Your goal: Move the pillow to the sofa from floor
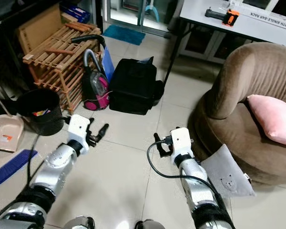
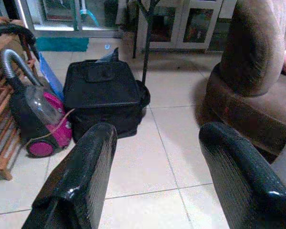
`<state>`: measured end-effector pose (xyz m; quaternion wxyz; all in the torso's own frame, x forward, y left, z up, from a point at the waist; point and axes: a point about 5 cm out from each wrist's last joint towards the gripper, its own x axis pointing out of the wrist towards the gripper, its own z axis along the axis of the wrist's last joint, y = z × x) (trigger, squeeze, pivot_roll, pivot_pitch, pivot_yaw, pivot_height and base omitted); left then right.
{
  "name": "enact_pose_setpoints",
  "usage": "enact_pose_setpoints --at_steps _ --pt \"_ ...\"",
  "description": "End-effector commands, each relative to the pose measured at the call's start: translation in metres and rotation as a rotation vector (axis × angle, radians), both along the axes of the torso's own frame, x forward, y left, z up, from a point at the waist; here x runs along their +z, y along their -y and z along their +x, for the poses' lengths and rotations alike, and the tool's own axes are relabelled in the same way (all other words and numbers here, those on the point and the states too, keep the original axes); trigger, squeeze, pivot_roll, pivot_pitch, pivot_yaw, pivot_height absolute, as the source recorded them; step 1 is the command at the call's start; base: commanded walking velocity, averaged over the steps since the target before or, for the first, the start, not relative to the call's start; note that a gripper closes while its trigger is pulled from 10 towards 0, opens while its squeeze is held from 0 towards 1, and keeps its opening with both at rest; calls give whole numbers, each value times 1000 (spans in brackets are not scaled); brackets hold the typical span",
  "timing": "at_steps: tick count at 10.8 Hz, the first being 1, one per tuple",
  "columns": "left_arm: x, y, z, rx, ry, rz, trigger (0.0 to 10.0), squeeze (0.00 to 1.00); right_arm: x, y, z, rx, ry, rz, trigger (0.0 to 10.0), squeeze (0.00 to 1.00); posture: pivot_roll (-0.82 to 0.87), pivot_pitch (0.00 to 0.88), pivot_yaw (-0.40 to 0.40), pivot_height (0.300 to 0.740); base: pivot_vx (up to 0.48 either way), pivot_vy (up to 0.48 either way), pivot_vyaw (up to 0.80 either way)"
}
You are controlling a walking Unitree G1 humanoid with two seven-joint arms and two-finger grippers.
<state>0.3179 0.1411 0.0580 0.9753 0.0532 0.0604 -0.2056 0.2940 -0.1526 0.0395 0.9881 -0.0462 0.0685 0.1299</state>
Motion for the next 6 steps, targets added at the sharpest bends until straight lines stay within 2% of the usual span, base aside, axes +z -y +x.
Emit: enact_pose_setpoints --at_steps 1,3,5,6 --pt "8 13 4 -57 34 -18 10000 0 4 3 4 -24 23 -2 10000 141 -81 19 -102 740 0 0 0" --pt "13 21 3 -135 59 -52 10000 0 6 -2 10 -21 28 10 10000 149 -85 0 -54 740 0 0 0" --pt "14 31 5 -197 59 -22 10000 0 14 -6 20 -24 55 19 10000 145 -89 0 -27 740 0 0 0" --pt "15 31 7 -193 59 -18 10000 0 17 -6 23 -31 66 21 10000 145 -90 0 -25 740 0 0 0"
